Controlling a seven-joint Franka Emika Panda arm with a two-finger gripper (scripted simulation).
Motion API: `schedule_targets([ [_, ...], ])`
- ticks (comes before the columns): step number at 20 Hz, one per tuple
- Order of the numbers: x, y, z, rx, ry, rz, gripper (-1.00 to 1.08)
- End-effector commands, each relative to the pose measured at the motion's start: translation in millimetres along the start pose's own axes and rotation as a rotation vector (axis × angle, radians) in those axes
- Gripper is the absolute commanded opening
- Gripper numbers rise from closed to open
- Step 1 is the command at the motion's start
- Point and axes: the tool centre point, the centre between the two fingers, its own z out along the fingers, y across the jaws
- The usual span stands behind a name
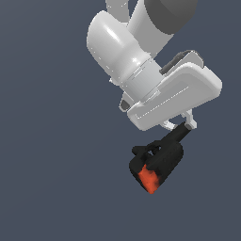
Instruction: Pick up the object and move it to a goal position.
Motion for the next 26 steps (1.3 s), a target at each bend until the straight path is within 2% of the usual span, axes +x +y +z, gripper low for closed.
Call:
schedule_targets([
  [1,0.2,-24.1,-12.3,0.039,0.032,-0.049,-1.00],
  [6,-3.0,-52.7,-29.0,0.091,0.070,-0.110,-1.00],
  [12,-6.6,-70.4,-40.7,0.126,0.094,-0.150,-1.00],
  [26,-15.6,-70.4,-52.0,0.131,0.097,-0.154,-1.00],
])
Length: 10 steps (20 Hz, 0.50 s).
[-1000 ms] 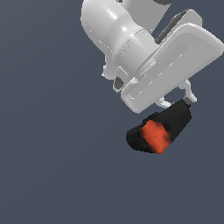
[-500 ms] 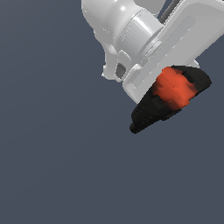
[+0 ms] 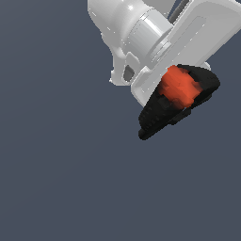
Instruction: Pick up the object and move it to a goal position.
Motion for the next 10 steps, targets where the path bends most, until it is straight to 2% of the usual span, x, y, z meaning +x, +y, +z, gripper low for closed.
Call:
schedule_targets([
  [1,-3.2,-3.5,-7.3,0.002,0.003,-0.004,-1.00],
  [10,-20.9,-7.2,-35.5,0.002,0.003,-0.004,-1.00],
])
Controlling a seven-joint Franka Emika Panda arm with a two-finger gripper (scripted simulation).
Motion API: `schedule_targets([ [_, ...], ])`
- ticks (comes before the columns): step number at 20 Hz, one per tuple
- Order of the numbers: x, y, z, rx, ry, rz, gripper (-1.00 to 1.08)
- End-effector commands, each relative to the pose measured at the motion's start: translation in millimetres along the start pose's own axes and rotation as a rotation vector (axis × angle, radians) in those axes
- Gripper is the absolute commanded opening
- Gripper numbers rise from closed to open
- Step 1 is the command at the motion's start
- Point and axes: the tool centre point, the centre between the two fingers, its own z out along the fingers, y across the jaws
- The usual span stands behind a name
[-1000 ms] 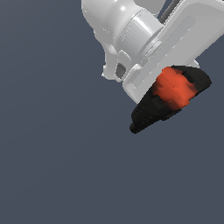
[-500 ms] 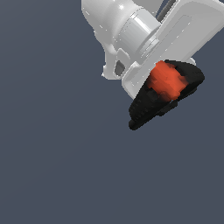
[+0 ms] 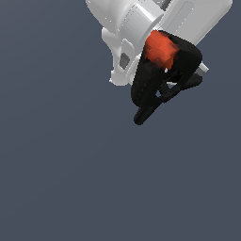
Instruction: Pick up the object and move it to a goal position.
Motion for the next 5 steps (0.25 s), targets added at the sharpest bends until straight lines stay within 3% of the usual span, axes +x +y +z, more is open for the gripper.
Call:
schedule_targets([
  [1,-3.0,-2.9,-6.2,0.002,0.002,-0.003,-1.00],
  [5,-4.7,-3.4,-9.2,0.002,0.002,-0.003,-1.00],
])
